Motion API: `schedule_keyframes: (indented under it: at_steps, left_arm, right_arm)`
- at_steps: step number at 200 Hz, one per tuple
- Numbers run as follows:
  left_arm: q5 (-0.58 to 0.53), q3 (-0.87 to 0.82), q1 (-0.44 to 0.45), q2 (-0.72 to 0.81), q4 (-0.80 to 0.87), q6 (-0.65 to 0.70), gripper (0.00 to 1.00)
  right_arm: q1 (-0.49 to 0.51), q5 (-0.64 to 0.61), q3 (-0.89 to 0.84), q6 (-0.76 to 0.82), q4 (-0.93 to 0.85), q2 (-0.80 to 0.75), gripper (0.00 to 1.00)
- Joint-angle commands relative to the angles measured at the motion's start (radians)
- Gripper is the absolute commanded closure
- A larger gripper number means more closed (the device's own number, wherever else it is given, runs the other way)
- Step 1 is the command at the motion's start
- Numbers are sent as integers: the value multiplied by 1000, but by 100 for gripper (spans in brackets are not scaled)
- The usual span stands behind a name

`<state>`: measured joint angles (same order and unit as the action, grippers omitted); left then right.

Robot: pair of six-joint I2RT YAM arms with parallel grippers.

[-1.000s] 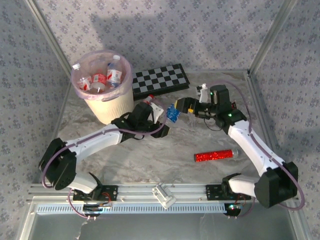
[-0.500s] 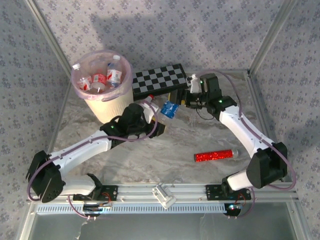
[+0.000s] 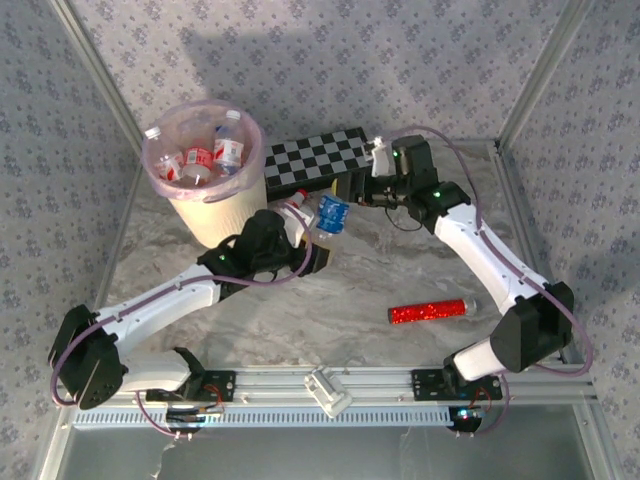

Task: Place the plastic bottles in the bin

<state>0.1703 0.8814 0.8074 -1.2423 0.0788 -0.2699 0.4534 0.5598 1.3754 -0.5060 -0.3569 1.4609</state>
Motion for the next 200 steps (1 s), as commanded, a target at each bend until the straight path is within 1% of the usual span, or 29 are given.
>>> schedule_keyframes:
  at_steps: [1, 29, 62, 83, 103, 119, 132, 151, 154, 159, 172, 181, 194, 196, 200]
  left_arm:
    - [-19, 54, -2, -14, -6, 4, 38]
    - [-25, 99, -7, -39, 9, 21, 30]
    - [-24, 133, -26, -69, 1, 18, 24]
    - [-15, 138, -40, -78, -16, 6, 24]
    - [-3, 133, -50, -84, -35, -9, 34]
    - [-2, 127, -53, -89, -43, -17, 49]
    - [-3, 122, -56, -87, -50, -24, 59]
    - [-3, 116, -63, -72, -62, -30, 67]
    - [-3, 116, -65, -69, -63, -31, 68]
    - [-3, 117, -69, -64, -63, -31, 69]
    - [-1, 132, -85, -45, -54, -19, 70]
    - [0, 159, -102, -29, -33, 1, 71]
    - [-20, 226, -136, -2, 39, 43, 72]
    - [-27, 240, -142, 2, 48, 48, 73]
    - [-41, 264, -157, 12, 68, 58, 73]
  right_arm:
    - [33, 2, 50, 96, -77, 17, 67]
    - [65, -2, 65, 144, -107, 25, 68]
    - [94, -7, 68, 167, -120, 35, 68]
    - [111, -18, 63, 179, -128, 44, 68]
    - [118, -20, 59, 179, -121, 47, 68]
    - [120, -20, 56, 175, -113, 49, 69]
    - [121, -21, 59, 175, -112, 51, 69]
    - [120, -20, 71, 176, -116, 53, 66]
    - [119, -20, 75, 176, -119, 54, 65]
    - [118, -15, 83, 178, -127, 55, 60]
    - [108, -11, 108, 182, -150, 48, 42]
    - [98, -26, 127, 188, -172, 34, 22]
    - [74, -84, 147, 206, -218, -3, 3]
    - [71, -94, 147, 209, -224, -10, 1]
    - [62, -114, 144, 212, -231, -26, 0]
